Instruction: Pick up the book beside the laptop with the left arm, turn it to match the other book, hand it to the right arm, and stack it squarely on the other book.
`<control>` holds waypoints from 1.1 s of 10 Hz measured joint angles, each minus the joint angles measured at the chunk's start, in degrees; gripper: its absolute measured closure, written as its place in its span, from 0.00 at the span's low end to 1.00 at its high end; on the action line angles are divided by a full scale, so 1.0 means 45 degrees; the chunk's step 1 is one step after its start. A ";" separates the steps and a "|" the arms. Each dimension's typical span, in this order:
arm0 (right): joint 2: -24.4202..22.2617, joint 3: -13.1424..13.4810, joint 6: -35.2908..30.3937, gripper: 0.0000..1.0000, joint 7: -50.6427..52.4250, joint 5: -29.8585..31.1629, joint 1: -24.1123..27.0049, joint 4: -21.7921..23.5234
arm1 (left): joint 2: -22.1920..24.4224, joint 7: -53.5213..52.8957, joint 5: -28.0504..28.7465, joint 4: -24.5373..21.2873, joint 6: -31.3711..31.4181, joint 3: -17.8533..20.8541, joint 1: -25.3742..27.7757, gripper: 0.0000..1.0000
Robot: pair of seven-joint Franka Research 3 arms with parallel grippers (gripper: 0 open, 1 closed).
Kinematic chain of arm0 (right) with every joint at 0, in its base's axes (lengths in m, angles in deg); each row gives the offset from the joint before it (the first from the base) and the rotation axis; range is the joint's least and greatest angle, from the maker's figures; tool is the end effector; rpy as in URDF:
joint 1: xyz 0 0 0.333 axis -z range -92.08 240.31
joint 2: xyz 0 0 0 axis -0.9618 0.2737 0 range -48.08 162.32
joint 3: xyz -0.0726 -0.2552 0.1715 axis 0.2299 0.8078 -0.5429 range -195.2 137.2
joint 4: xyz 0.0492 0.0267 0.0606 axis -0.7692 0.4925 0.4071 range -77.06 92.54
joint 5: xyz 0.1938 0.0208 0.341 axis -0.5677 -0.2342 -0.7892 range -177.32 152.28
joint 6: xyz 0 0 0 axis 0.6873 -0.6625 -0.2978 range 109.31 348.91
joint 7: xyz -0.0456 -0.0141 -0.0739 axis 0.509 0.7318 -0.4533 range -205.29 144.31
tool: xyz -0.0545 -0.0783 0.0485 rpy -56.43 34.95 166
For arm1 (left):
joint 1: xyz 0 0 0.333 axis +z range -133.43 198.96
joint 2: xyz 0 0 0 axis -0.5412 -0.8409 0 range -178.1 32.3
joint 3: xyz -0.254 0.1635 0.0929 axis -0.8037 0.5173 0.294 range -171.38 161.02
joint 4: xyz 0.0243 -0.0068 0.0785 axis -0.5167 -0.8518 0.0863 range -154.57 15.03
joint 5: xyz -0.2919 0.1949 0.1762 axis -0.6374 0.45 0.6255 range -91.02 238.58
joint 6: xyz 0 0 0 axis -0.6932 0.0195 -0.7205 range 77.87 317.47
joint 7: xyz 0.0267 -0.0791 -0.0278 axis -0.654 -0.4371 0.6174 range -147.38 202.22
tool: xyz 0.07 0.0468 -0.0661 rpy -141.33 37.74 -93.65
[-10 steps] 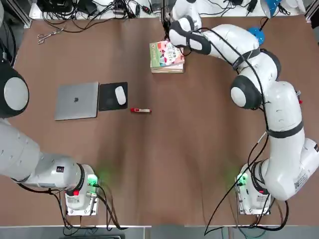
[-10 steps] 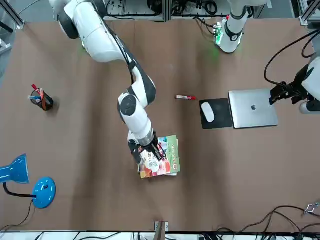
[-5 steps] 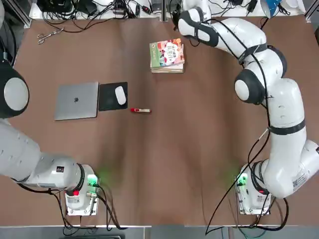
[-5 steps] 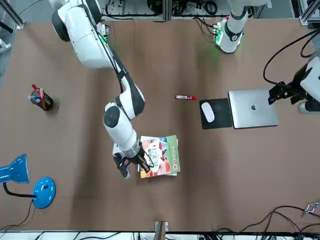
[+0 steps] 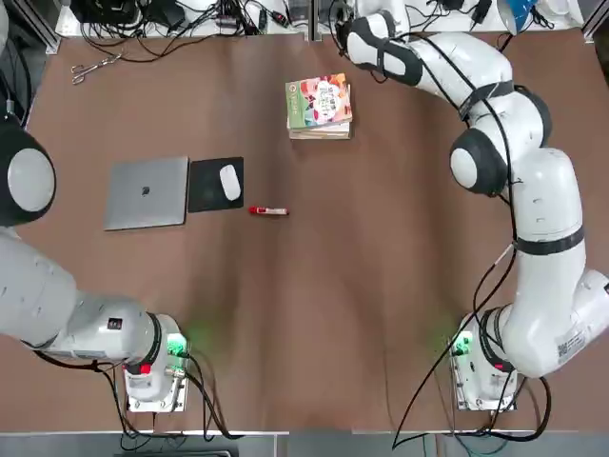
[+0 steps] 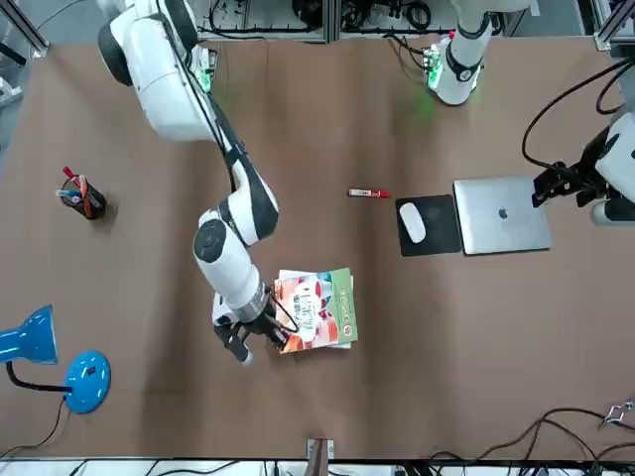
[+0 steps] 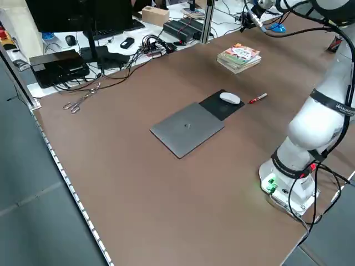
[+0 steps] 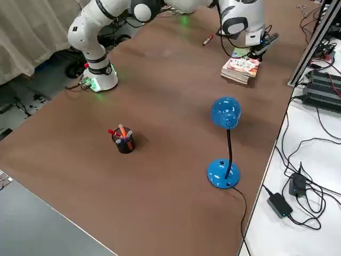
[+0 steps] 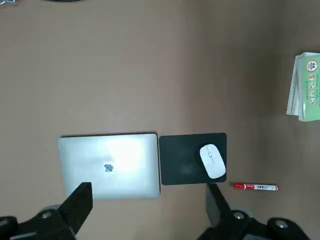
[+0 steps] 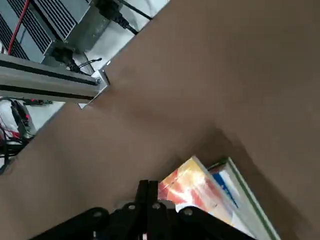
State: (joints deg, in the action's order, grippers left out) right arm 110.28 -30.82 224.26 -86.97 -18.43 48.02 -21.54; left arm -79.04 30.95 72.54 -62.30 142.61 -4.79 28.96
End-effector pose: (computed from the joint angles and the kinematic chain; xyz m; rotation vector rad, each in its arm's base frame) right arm 0.7196 0.3705 0.3063 -2.6373 0.7893 -0.3497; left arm 0.5863 -0.0375 0.6124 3.1209 0.0030 -0.0082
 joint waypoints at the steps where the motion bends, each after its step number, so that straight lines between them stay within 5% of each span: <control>1: 0.0050 0.0001 0.0001 1.00 0.0378 0.0000 0.0028 0.0034 | 0.0000 0.0000 0.0000 0.0000 0.0000 -0.0001 0.0000 0.00; 11: 0.0532 -0.0025 0.0085 0.99 0.1967 0.0328 -0.0305 0.0972 | 0.0000 0.0000 0.0000 0.0002 0.0000 -0.0009 -0.0001 0.00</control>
State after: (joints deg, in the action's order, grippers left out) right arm 112.68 -30.94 224.64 -78.12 -16.96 46.65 -17.17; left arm -79.04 30.95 72.54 -62.29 142.61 -4.83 28.96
